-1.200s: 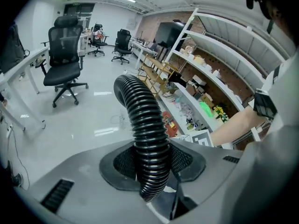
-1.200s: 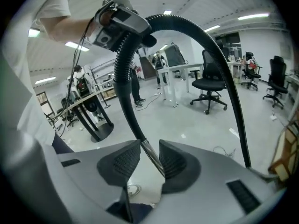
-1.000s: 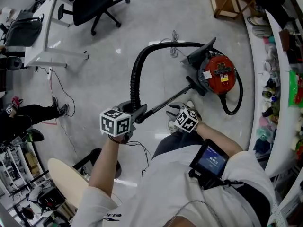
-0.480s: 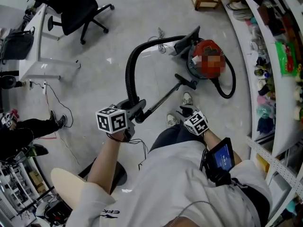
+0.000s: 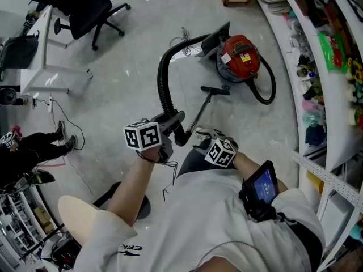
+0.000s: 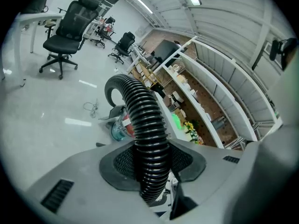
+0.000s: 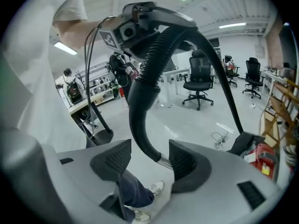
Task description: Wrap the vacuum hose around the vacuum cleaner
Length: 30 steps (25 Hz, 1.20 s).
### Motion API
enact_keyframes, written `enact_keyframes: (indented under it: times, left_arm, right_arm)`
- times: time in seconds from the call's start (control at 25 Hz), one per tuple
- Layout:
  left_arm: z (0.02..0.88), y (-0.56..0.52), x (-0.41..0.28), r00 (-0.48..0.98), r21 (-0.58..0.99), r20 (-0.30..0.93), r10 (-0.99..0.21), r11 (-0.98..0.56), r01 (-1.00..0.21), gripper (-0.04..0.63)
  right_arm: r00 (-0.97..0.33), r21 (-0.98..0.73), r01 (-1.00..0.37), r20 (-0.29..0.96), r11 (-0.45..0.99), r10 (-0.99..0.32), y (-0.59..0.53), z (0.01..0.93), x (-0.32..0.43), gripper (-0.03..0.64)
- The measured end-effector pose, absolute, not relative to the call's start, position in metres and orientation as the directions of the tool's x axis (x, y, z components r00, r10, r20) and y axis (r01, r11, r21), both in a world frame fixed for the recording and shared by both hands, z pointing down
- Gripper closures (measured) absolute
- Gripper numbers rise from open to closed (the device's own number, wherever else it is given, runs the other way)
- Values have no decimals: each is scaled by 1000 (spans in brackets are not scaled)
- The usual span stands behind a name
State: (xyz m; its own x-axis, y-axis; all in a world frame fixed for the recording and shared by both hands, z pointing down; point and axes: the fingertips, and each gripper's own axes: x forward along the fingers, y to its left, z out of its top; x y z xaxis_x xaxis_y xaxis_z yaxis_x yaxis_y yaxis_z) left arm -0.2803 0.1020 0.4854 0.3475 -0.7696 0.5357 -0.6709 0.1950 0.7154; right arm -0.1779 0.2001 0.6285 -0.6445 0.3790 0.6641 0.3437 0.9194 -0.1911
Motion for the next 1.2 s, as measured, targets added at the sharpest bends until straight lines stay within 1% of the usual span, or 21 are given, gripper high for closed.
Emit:
enact_keyframes:
  times: [0.12, 0.28, 0.4, 0.68, 0.88, 1.0, 1.08, 1.16, 1.2]
  left_arm:
    - [482, 102, -256, 340, 734, 513, -788, 197, -650, 443]
    - [476, 97, -224, 321, 782, 462, -827, 209, -587, 443]
    - [473, 92, -189, 323, 820, 425, -846, 209, -533, 443]
    - [462, 72, -115, 359, 886, 348, -866, 178, -428, 443]
    - [462, 73, -58, 419, 917, 319, -850, 165, -363, 443]
    - [466, 80, -28, 445, 931, 302, -843, 161, -327, 443]
    - [467, 84, -14, 456, 936, 293, -840, 156, -314, 443]
    - [467, 89, 0, 468, 941, 285, -837, 150, -304, 443]
    - [466, 92, 7, 472, 942, 282, -835, 148, -300, 443]
  right_arm:
    - [-676, -201, 348, 623, 916, 394, 220, 615, -165, 357]
    - [-744, -225, 243, 581, 944, 330, 213, 597, -137, 339]
    - [-777, -221, 138, 580, 965, 244, 202, 590, -103, 339]
    - [-773, -80, -3, 632, 997, 49, 180, 591, -25, 339]
    - [-735, 47, -172, 658, 984, -160, 155, 591, 28, 341]
    - [-708, 86, -234, 668, 968, -231, 152, 592, 60, 345]
    - [-693, 119, -259, 668, 959, -270, 152, 590, 79, 394]
    - [-673, 152, -276, 674, 949, -304, 154, 589, 96, 491]
    - [-663, 159, -281, 681, 946, -311, 156, 589, 104, 492]
